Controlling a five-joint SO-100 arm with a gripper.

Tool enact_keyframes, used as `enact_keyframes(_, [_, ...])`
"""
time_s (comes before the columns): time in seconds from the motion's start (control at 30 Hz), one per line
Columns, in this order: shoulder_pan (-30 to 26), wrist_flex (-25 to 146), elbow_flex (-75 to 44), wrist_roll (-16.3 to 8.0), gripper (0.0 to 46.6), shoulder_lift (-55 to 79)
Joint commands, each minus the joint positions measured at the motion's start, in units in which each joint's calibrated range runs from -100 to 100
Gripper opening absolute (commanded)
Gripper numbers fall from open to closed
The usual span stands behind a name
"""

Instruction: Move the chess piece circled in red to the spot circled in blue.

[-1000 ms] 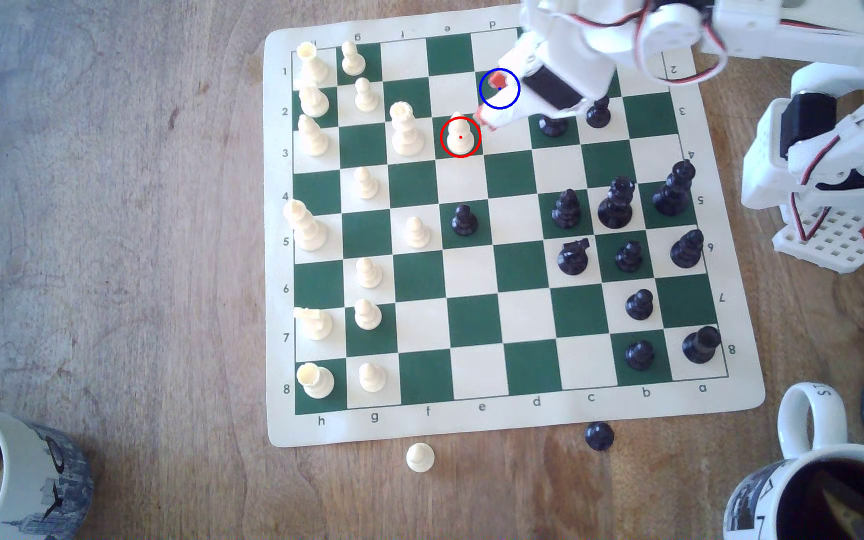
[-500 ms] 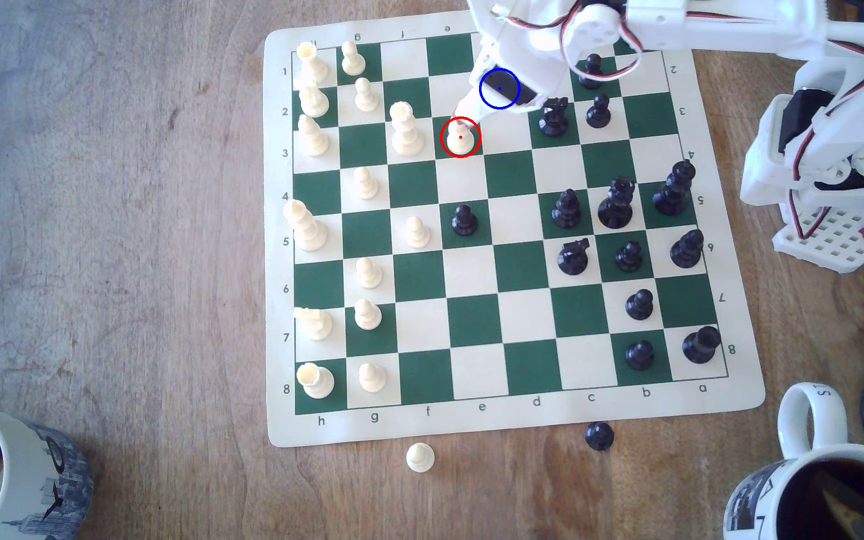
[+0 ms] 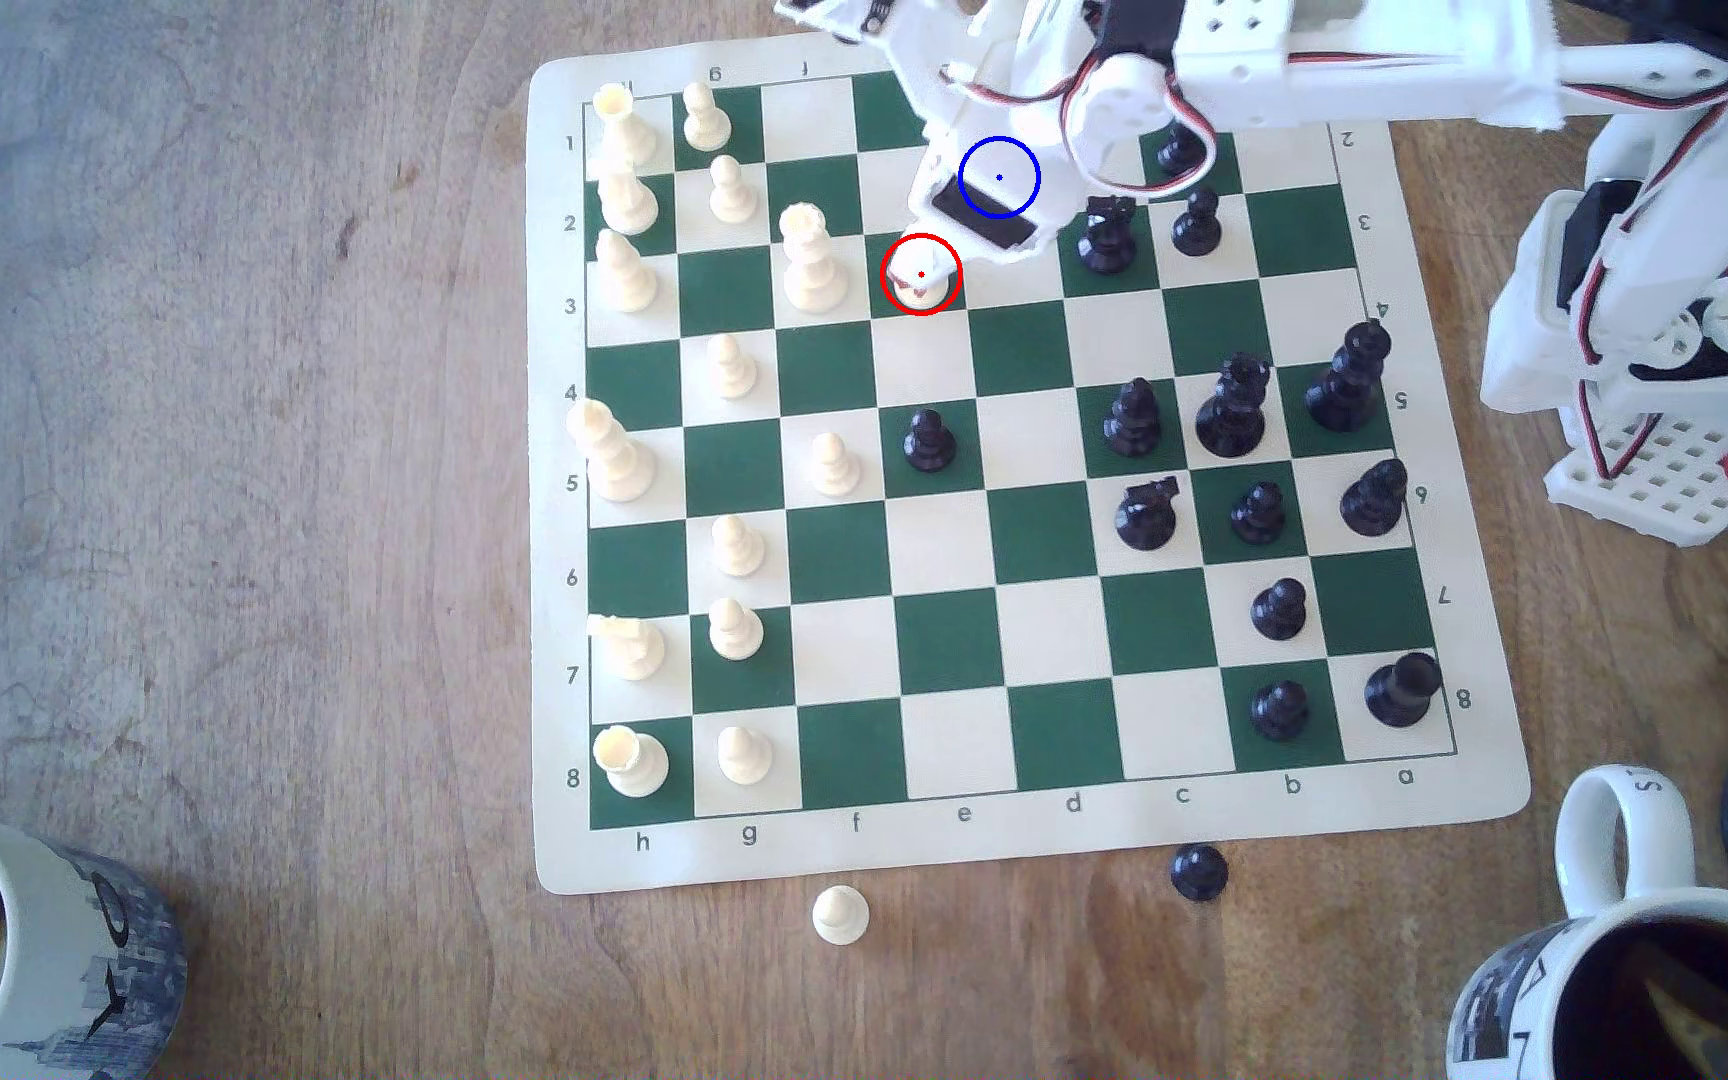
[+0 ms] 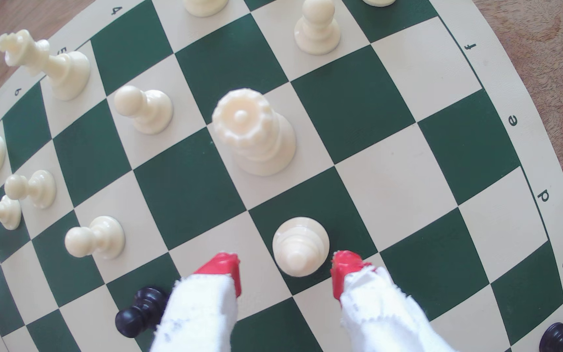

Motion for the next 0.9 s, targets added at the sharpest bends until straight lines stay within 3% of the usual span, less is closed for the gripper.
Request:
enact_keyframes(0.0, [-0.19,-1.52,-6.03,0.10,14.8,0.22])
enact_keyframes(0.87, [-0.50,-2.91,-6.84,0.49,13.9,3.54])
